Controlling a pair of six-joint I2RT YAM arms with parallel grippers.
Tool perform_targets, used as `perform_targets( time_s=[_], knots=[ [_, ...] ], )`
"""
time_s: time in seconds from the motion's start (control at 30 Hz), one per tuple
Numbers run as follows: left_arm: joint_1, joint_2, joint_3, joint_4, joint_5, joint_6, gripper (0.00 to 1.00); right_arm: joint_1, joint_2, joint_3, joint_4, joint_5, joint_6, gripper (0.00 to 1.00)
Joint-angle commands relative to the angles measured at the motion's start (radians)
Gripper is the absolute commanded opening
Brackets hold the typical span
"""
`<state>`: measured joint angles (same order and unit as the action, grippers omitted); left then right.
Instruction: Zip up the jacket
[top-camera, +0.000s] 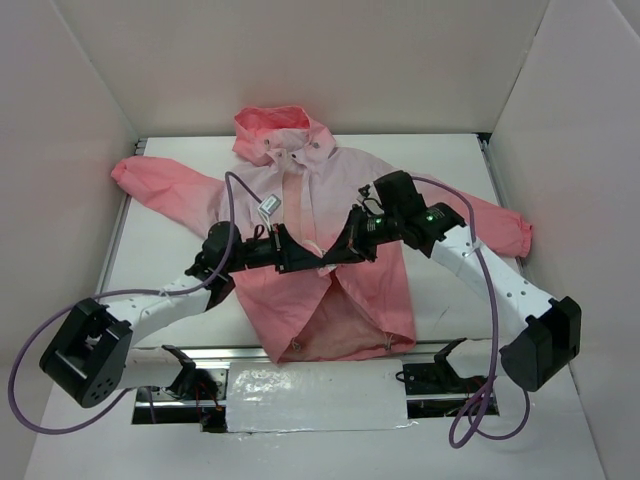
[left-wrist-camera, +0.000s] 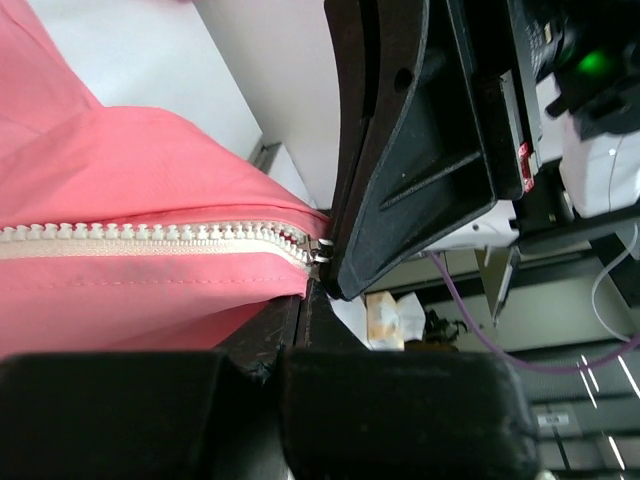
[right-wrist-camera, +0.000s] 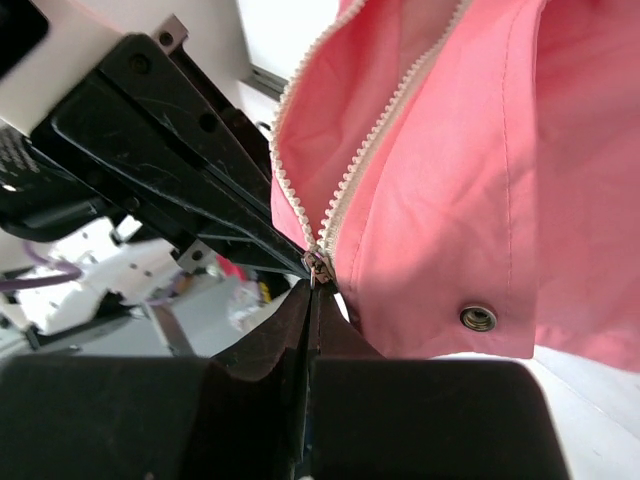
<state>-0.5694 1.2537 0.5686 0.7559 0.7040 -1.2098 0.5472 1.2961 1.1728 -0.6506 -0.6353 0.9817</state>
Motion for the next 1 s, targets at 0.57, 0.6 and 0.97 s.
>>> perform_targets(
  time_s=[0.57,0.6,0.97],
  knots=[
    [-0.072,0.056,0.042,0.247,0.238,-0.086,0.0,-0.012,0.0,-0.05,0.543,0.152,0.009,0.0],
    [-0.075,0.055,0.045,0.237,0.239,-0.079,0.0,-0.015,0.008,-0.039,0.558,0.173,0.034,0.0],
    [-0.096,0.026,0.074,0.145,0.25,-0.019,0.0,-0.036,0.13,0.004,0.483,0.244,0.06,0.0]
  ],
)
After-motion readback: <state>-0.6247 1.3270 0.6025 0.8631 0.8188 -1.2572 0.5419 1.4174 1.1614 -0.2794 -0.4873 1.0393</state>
